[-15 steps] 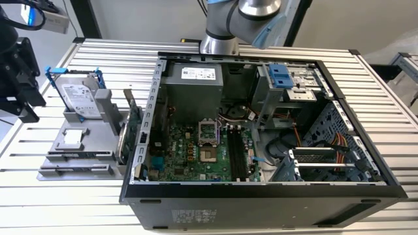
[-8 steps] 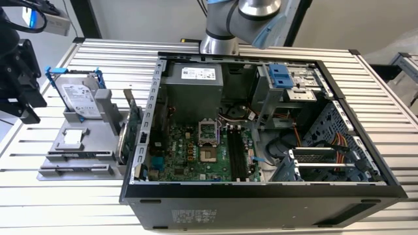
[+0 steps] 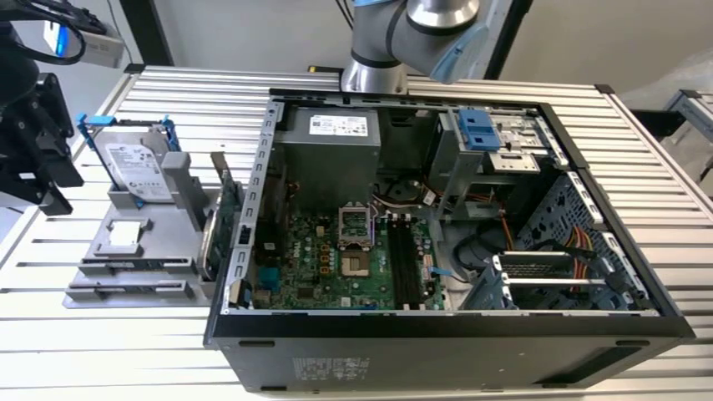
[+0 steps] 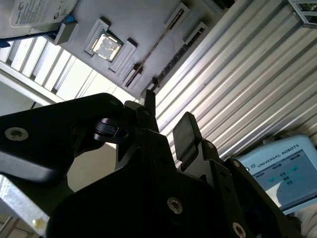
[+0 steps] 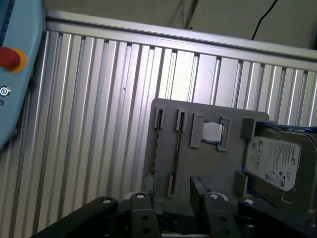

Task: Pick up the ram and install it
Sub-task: 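Pick up the ram and move it above insertion slot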

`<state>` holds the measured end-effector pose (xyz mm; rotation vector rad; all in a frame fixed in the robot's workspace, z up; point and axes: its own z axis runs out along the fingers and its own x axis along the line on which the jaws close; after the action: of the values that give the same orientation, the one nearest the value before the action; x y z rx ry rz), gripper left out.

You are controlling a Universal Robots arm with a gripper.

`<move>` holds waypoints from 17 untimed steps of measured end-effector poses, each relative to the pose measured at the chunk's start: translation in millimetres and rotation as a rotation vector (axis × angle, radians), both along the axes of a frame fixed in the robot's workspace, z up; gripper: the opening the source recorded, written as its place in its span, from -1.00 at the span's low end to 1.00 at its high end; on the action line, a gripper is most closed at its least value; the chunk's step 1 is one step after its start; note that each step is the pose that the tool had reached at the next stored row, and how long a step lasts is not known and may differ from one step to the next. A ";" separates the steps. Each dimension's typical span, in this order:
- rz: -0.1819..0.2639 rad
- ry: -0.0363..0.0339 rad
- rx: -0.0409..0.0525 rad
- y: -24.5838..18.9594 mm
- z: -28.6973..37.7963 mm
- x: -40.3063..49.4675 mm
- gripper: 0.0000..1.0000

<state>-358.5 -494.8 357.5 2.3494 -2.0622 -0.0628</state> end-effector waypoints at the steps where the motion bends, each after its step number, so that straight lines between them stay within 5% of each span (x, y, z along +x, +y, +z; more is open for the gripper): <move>1: 0.000 -0.0001 0.0000 0.0 -0.4 0.1 1.00; 17: 0.000 -0.0001 0.0000 0.0 -4.2 1.3 1.00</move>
<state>-357.2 -494.8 353.3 2.3494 -2.0623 -0.0627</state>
